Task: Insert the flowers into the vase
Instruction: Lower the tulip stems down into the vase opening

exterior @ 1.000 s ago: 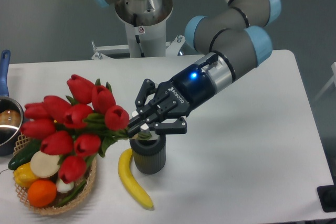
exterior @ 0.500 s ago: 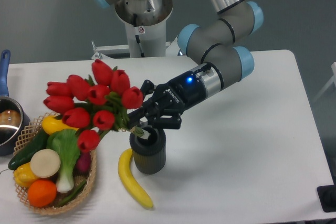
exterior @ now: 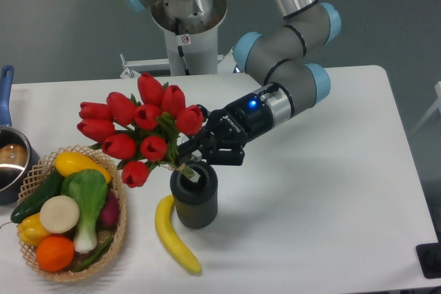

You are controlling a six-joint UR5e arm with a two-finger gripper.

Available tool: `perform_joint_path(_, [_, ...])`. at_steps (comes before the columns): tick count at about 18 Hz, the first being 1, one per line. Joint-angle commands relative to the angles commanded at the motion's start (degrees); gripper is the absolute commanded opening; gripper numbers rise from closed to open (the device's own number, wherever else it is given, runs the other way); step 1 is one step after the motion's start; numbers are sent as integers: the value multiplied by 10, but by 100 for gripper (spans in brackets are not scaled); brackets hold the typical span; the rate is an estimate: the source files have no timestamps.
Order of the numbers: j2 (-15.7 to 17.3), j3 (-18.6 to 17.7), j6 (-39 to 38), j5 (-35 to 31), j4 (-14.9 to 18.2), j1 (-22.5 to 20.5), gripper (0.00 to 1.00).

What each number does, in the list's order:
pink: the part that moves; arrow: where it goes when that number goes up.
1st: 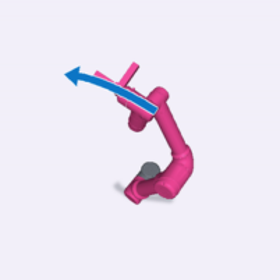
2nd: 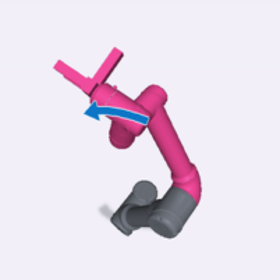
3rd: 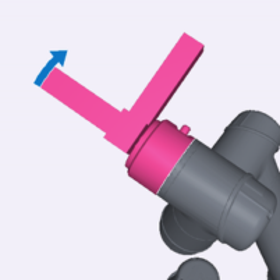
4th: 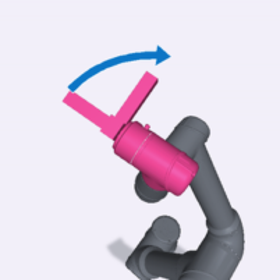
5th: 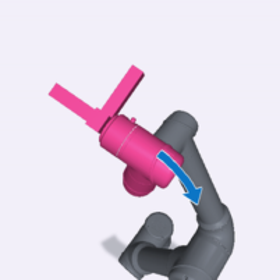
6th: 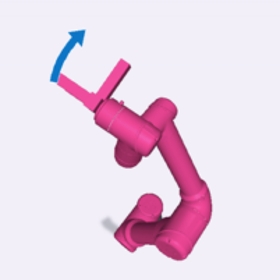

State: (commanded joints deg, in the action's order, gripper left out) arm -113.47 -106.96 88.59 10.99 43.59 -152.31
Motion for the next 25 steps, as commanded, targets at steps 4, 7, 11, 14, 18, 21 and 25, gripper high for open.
perform_joint_path(4, [-8, -11, 21, 0, 0, 0, 19])
perform_joint_path(7, [-18, -18, 29, 0, 0, 1, 19])
perform_joint_path(11, [-24, -32, 51, -1, 0, 1, 19])
perform_joint_path(14, [-28, -47, 69, -1, 0, -2, 19])
perform_joint_path(18, [-28, -63, 74, -1, 0, -6, 19])
perform_joint_path(21, [-28, -70, 73, -1, 0, -19, 20])
perform_joint_path(25, [-30, -80, 74, -3, 0, -30, 20])
